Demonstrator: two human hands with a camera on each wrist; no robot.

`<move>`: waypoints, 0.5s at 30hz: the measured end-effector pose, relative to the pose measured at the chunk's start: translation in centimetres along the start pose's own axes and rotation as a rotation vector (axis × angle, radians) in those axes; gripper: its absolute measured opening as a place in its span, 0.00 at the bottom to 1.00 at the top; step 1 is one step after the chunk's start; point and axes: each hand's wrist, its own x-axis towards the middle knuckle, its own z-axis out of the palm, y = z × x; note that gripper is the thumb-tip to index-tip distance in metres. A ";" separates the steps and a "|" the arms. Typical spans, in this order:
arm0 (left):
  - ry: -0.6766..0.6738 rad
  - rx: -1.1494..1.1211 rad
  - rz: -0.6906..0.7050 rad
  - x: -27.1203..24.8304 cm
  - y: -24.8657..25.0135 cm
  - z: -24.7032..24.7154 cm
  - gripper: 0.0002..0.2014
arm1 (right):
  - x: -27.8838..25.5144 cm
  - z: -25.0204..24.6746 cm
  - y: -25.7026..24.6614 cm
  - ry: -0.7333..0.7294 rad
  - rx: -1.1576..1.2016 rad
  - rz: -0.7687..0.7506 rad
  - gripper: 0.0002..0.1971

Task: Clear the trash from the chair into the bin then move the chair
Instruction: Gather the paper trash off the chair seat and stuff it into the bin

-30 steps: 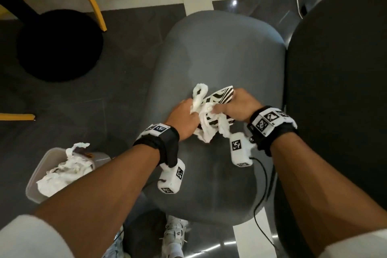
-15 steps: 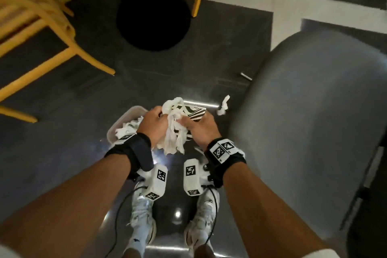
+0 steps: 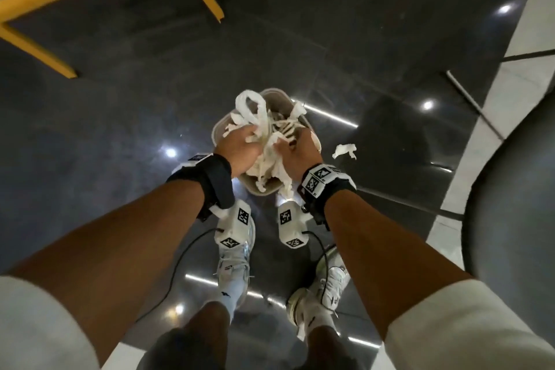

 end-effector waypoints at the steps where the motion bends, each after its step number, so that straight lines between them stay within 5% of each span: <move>1: -0.029 -0.006 -0.005 0.2 -0.5 0.0 0.27 | 0.5 0.3 0.7 -0.022 -0.092 0.024 0.31; 6: -0.101 0.187 0.057 -0.2 -0.6 -0.1 0.27 | -0.1 -1.8 0.4 -0.005 -0.373 0.038 0.43; 11: -0.049 0.671 0.163 2.3 0.5 -0.3 0.34 | 1.7 -5.3 -1.1 0.158 -0.252 -0.024 0.28; 15: -0.020 0.784 0.193 4.7 0.7 0.6 0.30 | 5.6 -7.5 0.8 0.271 -0.149 0.077 0.17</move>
